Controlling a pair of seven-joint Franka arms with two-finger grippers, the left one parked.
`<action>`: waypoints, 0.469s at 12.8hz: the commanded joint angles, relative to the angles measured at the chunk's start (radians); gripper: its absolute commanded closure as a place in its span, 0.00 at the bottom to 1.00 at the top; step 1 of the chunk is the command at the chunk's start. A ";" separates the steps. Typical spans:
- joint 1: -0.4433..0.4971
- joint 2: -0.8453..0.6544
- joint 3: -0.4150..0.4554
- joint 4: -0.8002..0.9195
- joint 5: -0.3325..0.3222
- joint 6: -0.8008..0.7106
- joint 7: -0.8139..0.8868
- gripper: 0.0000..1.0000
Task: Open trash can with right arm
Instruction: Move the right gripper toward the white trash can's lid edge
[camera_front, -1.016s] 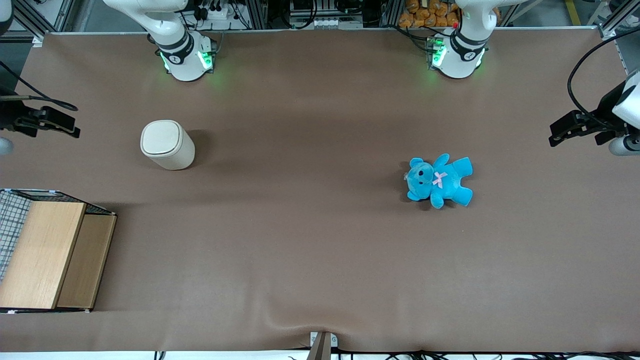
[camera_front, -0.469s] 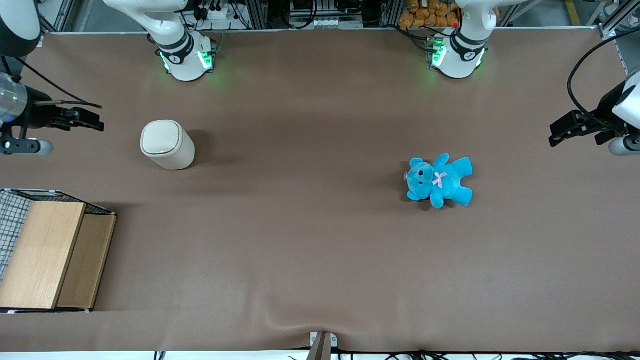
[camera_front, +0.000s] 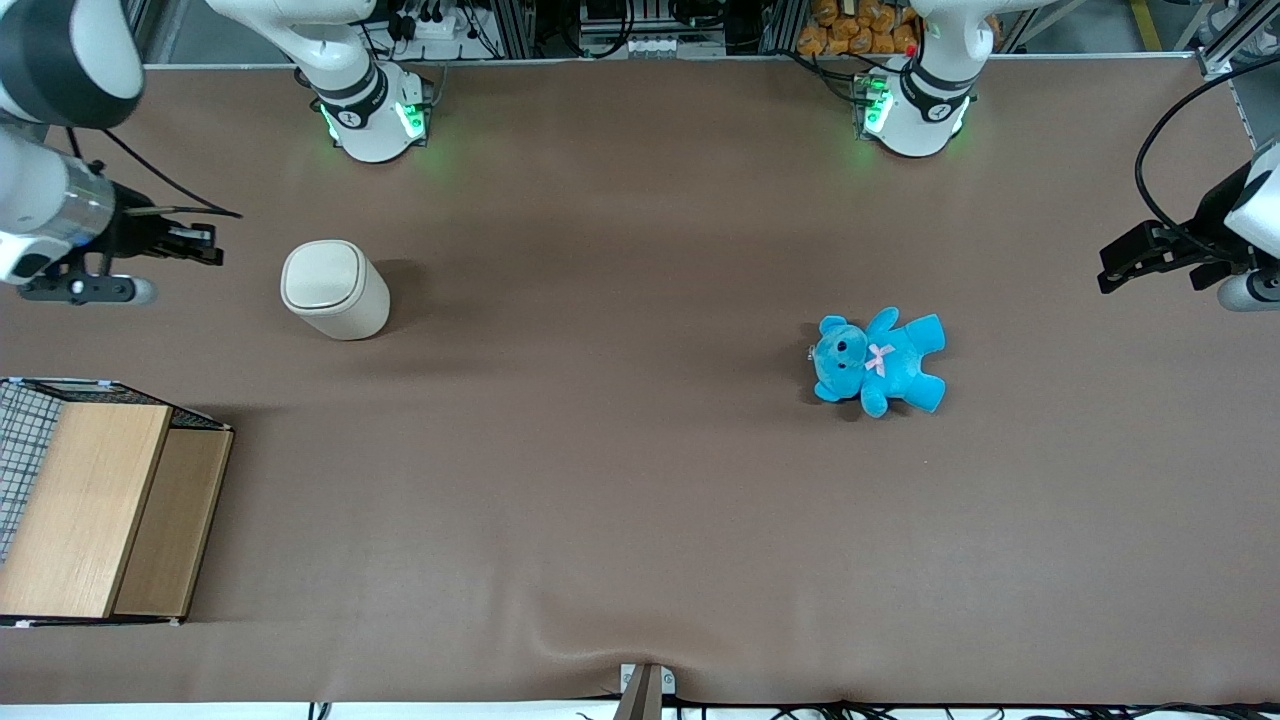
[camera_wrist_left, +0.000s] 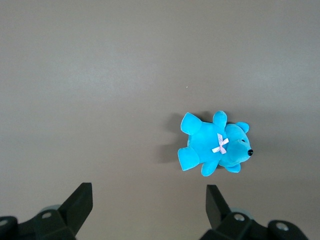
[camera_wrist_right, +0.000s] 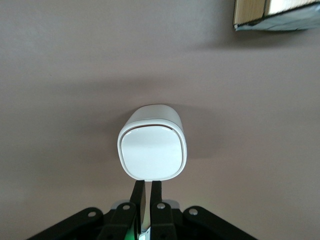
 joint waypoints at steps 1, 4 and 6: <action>0.010 -0.061 -0.009 -0.102 0.016 0.044 0.012 1.00; 0.006 -0.064 -0.010 -0.149 0.016 0.050 0.012 1.00; 0.003 -0.064 -0.012 -0.188 0.014 0.066 0.004 1.00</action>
